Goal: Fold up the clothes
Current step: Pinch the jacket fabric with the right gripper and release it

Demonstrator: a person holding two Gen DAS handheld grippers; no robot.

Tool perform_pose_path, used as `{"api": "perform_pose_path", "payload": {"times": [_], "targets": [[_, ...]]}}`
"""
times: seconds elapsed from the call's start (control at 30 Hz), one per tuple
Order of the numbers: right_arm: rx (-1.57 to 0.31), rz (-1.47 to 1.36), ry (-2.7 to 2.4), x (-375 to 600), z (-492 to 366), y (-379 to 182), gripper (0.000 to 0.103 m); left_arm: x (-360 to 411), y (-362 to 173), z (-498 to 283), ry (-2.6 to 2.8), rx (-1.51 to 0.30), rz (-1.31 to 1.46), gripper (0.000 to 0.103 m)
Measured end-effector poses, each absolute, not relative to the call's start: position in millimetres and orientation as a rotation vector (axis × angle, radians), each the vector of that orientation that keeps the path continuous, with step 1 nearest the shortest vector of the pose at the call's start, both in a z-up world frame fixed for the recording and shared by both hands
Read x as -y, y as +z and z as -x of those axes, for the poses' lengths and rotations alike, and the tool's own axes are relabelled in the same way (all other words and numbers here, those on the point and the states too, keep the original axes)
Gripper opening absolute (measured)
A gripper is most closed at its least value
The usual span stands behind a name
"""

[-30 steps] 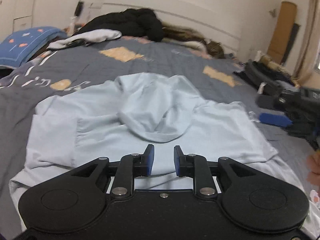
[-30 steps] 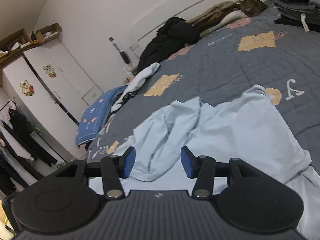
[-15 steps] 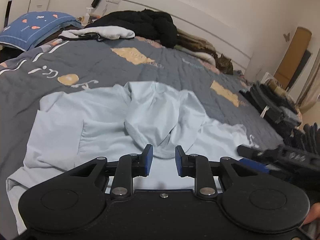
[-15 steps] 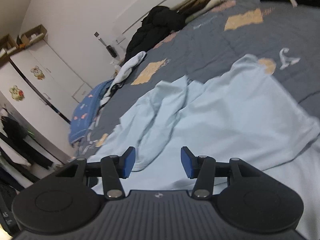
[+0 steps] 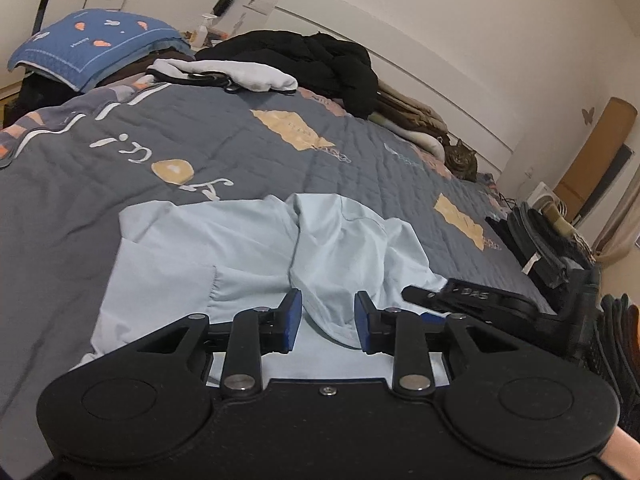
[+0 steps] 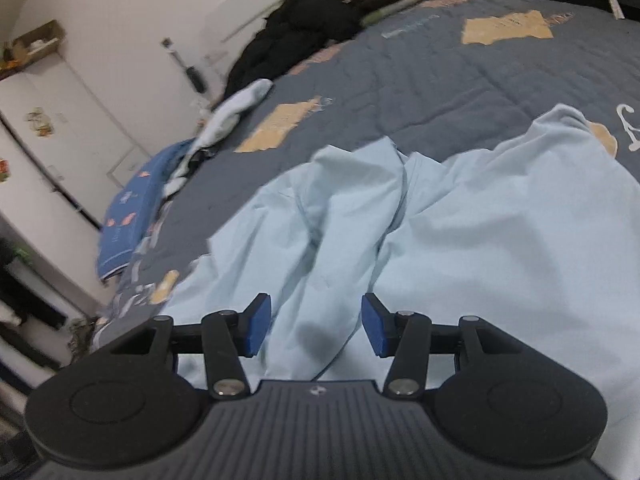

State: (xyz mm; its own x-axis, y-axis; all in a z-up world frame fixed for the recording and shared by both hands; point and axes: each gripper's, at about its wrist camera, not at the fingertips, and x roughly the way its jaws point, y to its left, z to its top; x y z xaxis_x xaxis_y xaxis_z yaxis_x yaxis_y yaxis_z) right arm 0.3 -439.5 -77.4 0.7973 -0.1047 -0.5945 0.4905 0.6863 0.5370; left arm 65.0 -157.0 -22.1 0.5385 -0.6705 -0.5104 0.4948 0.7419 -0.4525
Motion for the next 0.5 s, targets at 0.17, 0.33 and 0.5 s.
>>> {"api": "perform_pose_path", "payload": {"times": [0.17,0.33,0.5], "targets": [[-0.531,-0.779,-0.375,433,4,-69,0.001,152,-19,-66,-0.708,-0.715,0.265,0.029],[-0.438,-0.785,-0.336,423,30,-39,0.0,150,-19,-67,-0.701,-0.728,0.279,0.029],[-0.456,-0.791,-0.343,422,37,-34,0.006,152,-17,-63,-0.701,-0.728,0.27,0.029]]}}
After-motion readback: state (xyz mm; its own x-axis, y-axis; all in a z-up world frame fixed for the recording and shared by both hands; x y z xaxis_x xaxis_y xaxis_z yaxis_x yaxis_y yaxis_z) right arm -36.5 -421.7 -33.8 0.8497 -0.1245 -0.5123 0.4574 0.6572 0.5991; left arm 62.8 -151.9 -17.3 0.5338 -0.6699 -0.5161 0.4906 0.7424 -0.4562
